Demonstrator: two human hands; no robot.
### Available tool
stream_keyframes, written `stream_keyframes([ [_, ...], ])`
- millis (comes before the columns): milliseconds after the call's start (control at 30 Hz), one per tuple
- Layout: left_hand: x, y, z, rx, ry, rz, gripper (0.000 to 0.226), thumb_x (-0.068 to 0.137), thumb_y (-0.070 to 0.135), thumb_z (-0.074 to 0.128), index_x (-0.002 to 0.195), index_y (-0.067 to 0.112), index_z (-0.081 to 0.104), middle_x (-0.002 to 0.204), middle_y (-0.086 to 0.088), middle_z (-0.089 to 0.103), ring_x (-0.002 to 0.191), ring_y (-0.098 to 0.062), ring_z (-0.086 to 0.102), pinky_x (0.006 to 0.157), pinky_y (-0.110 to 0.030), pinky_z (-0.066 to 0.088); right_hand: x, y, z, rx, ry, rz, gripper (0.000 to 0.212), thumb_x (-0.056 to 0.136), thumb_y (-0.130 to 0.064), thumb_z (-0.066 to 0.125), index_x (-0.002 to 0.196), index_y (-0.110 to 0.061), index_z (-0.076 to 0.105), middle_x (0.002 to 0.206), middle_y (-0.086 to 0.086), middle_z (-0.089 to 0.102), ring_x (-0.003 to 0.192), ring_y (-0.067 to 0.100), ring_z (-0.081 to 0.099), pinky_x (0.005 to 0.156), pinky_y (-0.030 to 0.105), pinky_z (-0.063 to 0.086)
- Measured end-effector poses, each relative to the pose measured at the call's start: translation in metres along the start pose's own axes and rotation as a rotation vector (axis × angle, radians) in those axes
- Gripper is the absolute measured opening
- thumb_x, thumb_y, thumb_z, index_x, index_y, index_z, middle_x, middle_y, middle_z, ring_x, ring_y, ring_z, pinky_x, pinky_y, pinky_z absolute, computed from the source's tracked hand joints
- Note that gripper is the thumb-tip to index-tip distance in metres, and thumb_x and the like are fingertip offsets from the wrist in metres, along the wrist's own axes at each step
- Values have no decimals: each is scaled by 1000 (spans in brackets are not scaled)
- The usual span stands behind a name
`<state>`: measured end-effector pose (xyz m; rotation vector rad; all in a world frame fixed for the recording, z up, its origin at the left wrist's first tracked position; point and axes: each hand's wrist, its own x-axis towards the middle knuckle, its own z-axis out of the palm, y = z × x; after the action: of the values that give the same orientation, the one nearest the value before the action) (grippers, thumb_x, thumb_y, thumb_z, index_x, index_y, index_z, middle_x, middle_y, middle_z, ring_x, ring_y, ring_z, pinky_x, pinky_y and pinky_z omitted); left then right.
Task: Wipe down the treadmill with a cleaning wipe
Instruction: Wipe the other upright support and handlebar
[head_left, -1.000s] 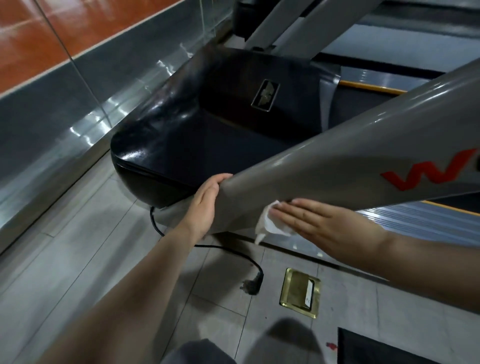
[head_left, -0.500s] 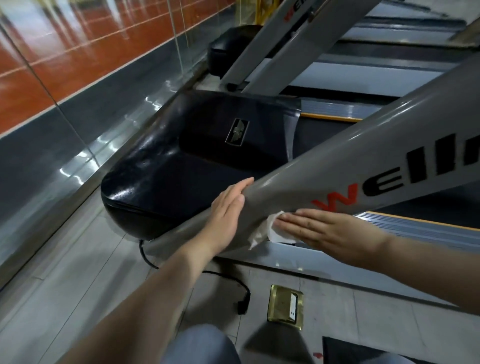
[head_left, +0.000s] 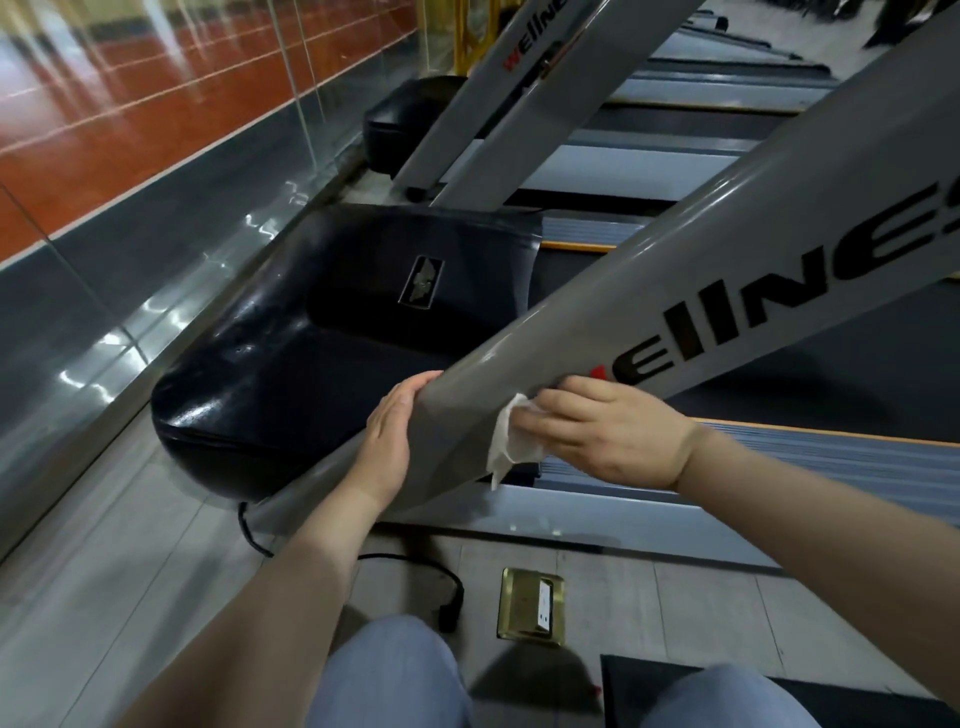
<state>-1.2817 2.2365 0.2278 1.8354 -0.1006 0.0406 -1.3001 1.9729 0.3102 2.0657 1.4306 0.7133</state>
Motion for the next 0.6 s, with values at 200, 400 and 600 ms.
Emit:
stream_keyframes([
  [200,0,-1,1,-19,13,-52,42,103,47,24,126,45,59,133,12,59,130,-12,49,114,-48,36,25,23,-31,-63,199,192,25,97,-12,46,102,-12,70,114,6,65,90,26,59,80,37,38],
  [400,-4,29,4,-16,-51,-89,39,106,34,25,122,42,60,126,14,60,121,-7,53,104,-30,41,-41,-16,-8,37,-107,211,36,81,-15,64,116,-12,68,112,7,63,88,24,59,74,34,43],
  [600,11,87,34,161,-66,286,38,106,18,39,139,35,45,143,18,43,127,21,34,107,-6,25,-15,16,-47,-13,238,567,24,95,-9,45,95,-16,68,102,4,66,79,25,54,71,36,35],
])
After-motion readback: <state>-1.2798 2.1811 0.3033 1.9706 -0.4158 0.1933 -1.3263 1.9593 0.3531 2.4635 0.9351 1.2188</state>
